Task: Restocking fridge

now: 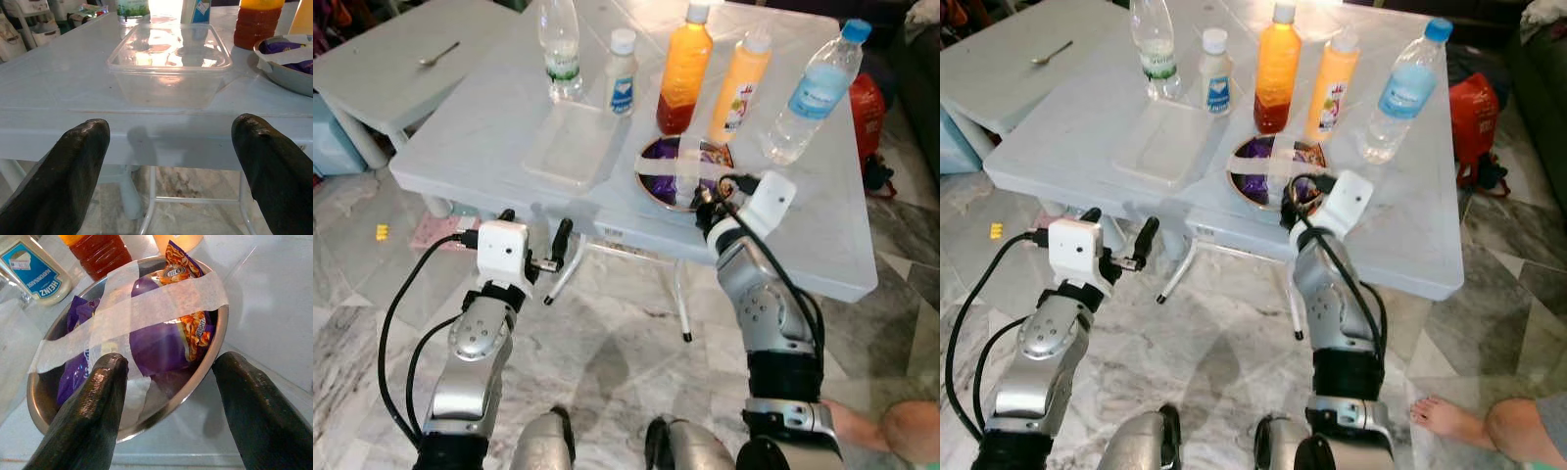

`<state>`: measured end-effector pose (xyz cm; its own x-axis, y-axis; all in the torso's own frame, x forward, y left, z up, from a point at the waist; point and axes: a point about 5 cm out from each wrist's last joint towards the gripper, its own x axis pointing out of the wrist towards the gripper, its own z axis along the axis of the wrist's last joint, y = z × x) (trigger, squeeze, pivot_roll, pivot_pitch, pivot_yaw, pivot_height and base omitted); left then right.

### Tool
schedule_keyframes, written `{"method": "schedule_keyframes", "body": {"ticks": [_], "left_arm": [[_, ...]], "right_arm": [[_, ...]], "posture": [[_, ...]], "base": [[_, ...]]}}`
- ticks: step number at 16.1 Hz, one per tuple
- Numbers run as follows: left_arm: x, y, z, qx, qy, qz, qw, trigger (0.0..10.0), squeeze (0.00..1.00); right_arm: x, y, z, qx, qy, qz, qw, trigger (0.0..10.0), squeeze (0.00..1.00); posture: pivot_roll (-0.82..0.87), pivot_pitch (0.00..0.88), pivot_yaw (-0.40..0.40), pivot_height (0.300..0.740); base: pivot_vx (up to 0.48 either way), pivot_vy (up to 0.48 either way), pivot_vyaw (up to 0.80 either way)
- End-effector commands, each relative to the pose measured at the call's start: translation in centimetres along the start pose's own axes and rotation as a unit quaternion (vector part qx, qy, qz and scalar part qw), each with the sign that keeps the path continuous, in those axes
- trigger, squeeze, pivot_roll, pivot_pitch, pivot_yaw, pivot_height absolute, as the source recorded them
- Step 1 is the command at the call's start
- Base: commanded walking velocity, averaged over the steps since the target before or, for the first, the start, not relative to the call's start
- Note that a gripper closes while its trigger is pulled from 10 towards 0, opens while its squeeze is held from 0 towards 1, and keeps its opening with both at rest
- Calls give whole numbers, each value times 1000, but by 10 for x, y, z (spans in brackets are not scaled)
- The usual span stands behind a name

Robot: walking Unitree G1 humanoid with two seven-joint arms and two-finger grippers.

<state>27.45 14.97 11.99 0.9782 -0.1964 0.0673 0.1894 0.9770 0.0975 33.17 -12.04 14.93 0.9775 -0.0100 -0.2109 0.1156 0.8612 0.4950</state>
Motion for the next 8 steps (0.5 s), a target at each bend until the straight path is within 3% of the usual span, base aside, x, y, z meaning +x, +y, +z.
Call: {"method": "schedule_keyframes", "body": {"ticks": [1,5,6,7,8], "left_arm": [[-2,-1,1,0,2,-5,1000,10000,0],[-1,-2,1,1,1,-8,1000,10000,0],[0,-2,1,2,2,-9,1000,10000,0],[0,-2,1,2,2,-10,1000,10000,0],[0,-2,0,3,2,-10,1000,10000,0]], "right_arm": [[2,-2,0,17,5,-7,1000,10000,0],[5,1,-3,4,26,-9,1000,10000,0],[6,1,-9,12,53,-4,999,9843,0],[6,0,-12,15,63,-3,998,3961,0],[8,-3,-15,3,79,-5,997,824,0]], "posture": [[24,168,-19,740],[25,166,-16,740],[27,165,-17,740],[27,165,-17,740],[28,164,-18,740]], "base": [[0,0,0],[0,0,0],[0,0,0],[0,0,0],[0,0,0]]}}
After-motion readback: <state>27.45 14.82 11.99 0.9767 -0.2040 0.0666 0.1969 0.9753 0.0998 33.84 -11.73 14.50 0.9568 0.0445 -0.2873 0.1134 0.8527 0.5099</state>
